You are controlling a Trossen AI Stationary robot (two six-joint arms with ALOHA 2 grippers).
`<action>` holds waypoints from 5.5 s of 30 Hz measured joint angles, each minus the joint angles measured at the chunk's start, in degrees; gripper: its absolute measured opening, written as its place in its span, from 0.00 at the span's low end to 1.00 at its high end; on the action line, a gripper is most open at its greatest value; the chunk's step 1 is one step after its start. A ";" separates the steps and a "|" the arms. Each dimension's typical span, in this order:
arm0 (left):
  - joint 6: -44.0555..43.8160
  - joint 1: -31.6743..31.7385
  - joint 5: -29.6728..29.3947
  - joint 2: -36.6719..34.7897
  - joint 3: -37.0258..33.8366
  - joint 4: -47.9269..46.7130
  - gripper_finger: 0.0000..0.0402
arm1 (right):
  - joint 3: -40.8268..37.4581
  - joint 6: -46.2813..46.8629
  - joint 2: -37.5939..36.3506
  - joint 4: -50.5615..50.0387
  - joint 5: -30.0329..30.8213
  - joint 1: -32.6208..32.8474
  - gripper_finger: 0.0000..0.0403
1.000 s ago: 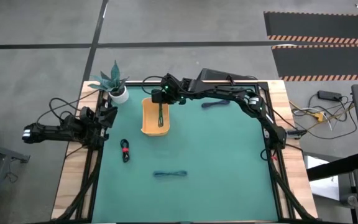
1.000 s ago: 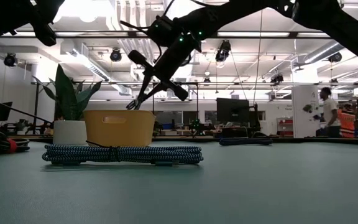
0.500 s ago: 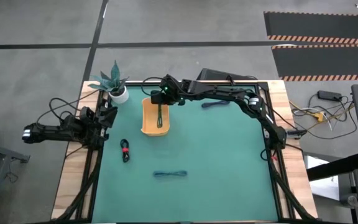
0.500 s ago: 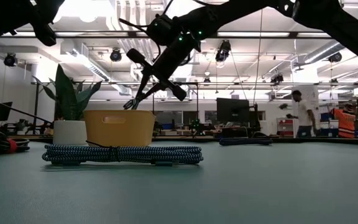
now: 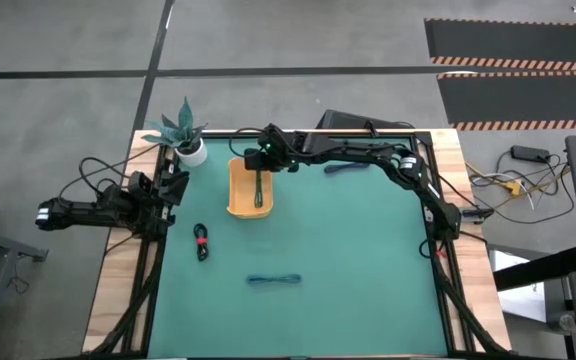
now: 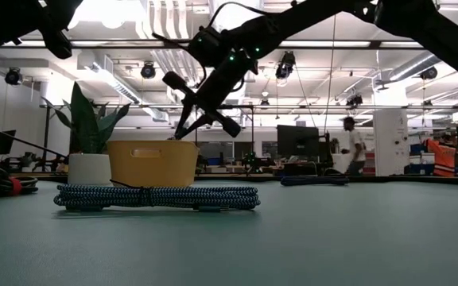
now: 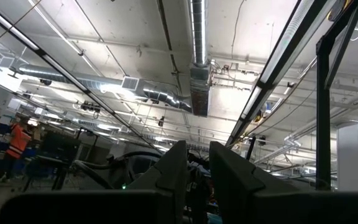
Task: Pick and place USB-C Cables
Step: Put the green USB cable into the yellow bin
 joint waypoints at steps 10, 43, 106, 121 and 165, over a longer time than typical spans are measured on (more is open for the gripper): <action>0.00 0.00 -0.02 -0.01 0.00 0.00 0.14 | -0.21 -0.22 0.00 0.16 0.95 0.26 0.09; -0.01 0.00 -0.02 0.00 0.00 -0.02 0.14 | -3.73 -12.61 0.00 5.78 0.94 0.50 0.09; 0.00 0.00 -0.92 0.01 0.00 -0.04 0.14 | -3.58 -27.78 4.55 21.02 4.39 3.63 0.10; 0.00 0.00 -0.90 0.01 0.00 -0.04 0.14 | -3.58 -27.76 4.61 20.96 4.42 3.63 0.10; -0.02 0.00 -0.87 0.01 0.00 -0.07 0.14 | -3.56 -27.56 4.61 20.73 4.53 3.63 0.10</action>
